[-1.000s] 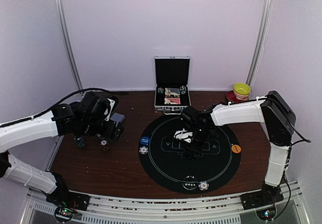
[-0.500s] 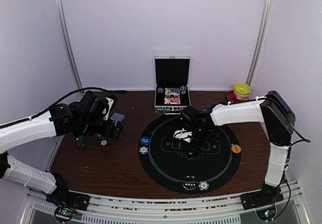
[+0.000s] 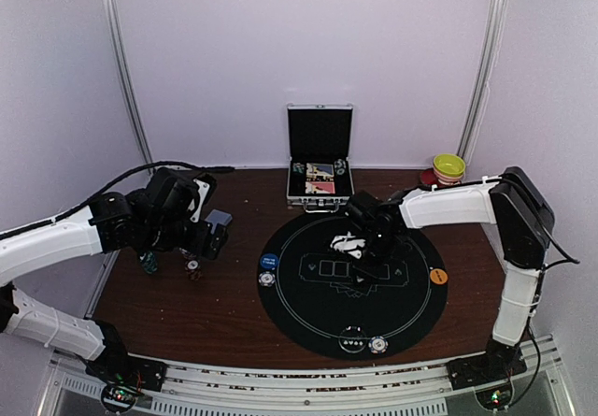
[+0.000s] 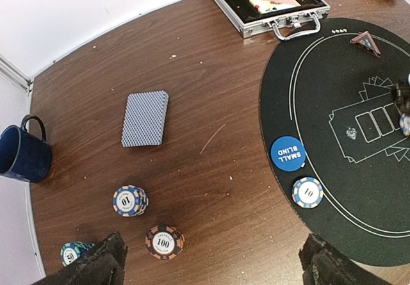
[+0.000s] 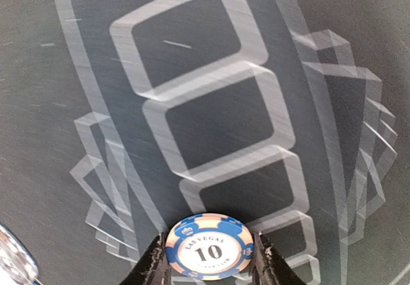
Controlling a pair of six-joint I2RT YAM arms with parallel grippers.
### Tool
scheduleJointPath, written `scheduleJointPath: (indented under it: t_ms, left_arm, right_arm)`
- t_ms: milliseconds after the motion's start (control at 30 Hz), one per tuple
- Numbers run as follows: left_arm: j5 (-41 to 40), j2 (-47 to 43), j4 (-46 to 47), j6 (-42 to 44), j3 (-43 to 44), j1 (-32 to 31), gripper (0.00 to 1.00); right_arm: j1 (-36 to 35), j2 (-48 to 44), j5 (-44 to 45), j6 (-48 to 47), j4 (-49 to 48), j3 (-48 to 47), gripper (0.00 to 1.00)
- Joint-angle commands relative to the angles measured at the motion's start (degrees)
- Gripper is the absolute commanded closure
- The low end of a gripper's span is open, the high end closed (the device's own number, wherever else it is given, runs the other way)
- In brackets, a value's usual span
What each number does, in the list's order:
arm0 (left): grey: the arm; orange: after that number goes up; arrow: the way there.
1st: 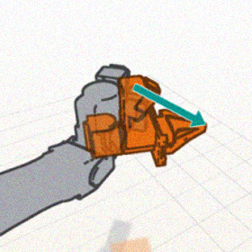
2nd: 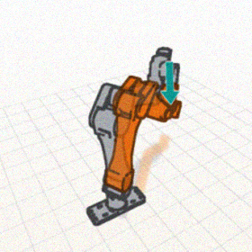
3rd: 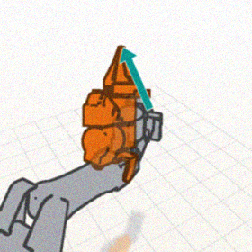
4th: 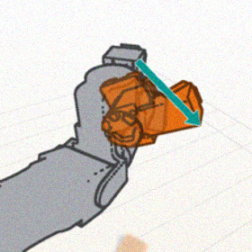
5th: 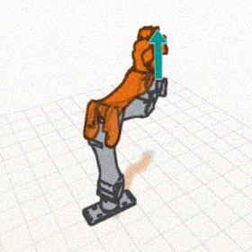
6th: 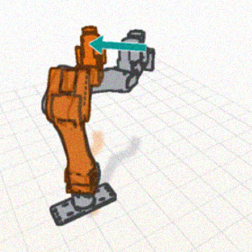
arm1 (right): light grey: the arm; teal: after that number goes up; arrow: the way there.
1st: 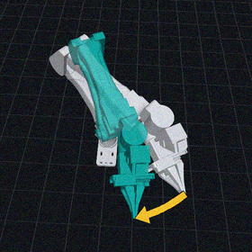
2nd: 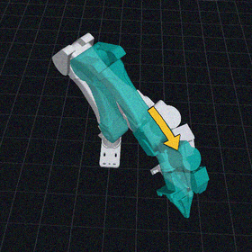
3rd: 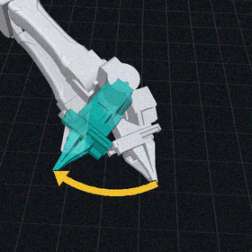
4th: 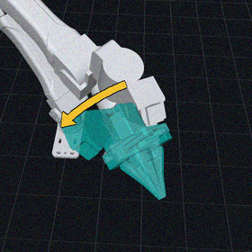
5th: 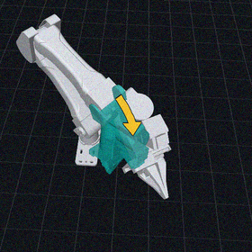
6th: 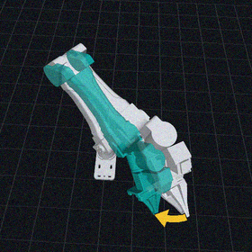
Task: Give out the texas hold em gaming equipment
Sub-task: Pick up the pile of poker chips from the poker table mat, then place the poker chips pile in the big blind area.
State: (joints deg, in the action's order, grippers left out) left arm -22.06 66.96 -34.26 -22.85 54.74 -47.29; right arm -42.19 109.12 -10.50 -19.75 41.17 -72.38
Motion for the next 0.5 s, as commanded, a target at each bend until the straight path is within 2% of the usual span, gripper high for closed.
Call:
scheduleJointPath:
  t_ms: [0,467]
  left_arm:
    - [1.68,0.39,2.15,1.66,-0.34,0.31,0.02]
    - [2.16,1.5,-2.3,1.73,-1.09,0.35,0.02]
  right_arm:
    - [6.13,-4.35,0.77,1.26,0.23,1.2,0.84]
    - [24.55,-10.53,2.79,2.96,-1.51,3.78,0.84]
